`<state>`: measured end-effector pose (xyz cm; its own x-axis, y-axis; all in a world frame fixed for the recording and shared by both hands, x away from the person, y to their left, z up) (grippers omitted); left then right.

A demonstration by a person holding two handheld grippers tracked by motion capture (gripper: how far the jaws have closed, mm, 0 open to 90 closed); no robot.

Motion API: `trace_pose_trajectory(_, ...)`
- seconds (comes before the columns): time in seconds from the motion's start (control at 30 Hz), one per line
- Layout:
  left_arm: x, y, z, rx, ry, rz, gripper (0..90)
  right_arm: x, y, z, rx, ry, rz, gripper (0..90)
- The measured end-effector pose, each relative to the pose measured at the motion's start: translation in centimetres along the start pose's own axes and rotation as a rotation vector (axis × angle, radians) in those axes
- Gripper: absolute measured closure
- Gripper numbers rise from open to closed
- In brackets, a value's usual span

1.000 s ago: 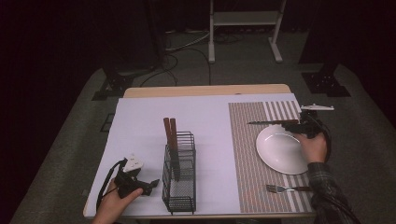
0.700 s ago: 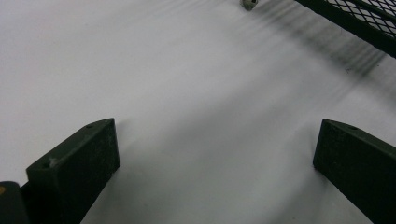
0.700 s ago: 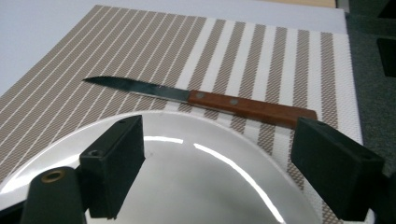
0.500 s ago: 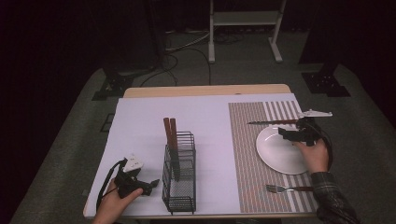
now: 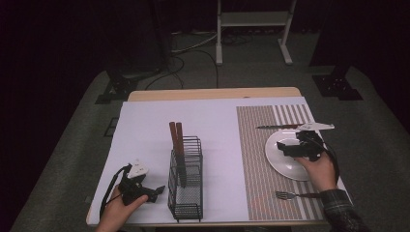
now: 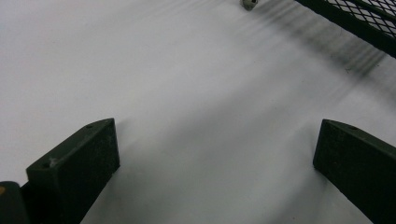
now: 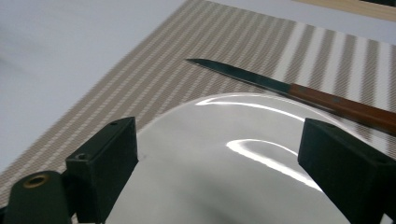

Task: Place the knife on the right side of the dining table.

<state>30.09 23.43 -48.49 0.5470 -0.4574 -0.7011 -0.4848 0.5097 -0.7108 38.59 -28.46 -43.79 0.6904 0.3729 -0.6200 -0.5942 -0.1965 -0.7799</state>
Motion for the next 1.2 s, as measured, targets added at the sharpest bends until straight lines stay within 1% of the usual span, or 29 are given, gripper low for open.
trace_pose_trajectory(0.23, 0.0, 0.0, 0.0, 0.0, 0.0, 0.0, 0.0, -0.3, 0.1, 2.6, -0.036, -0.073, -0.013, 10.8)
trace_pose_trajectory(0.4, 0.0, 0.0, 0.0, -0.001, 0.0, 0.0, 0.0, -0.2, 0.3, 4.4, -0.074, -0.116, -0.008, 10.8)
trace_pose_trajectory(0.53, 0.0, 0.0, 0.0, 0.0, 0.0, 0.0, 0.0, -0.1, 0.4, 5.8, -0.091, -0.154, 0.0, 10.8)
trace_pose_trajectory(0.87, 0.0, 0.0, 0.0, 0.0, 0.0, 0.0, 0.0, 0.4, 0.7, 9.3, -0.16, -0.226, 0.021, 10.8)
trace_pose_trajectory(1.2, 0.0, 0.0, 0.0, 0.0, 0.0, 0.0, 0.0, 0.9, 1.1, 12.4, -0.211, -0.29, 0.049, 10.7)
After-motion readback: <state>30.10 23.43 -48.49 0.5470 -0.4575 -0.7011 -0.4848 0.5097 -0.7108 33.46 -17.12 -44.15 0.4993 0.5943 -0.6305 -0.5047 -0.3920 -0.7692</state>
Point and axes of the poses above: each handheld gripper's, and its own axes: x roughly forward along the jaws, y roughly out of its underside, z roughly to its left, the point moved 3 cm from there along x, roughly forward along the jaws, and after that the axes turned 3 degrees about x, right-handed, at the moved point
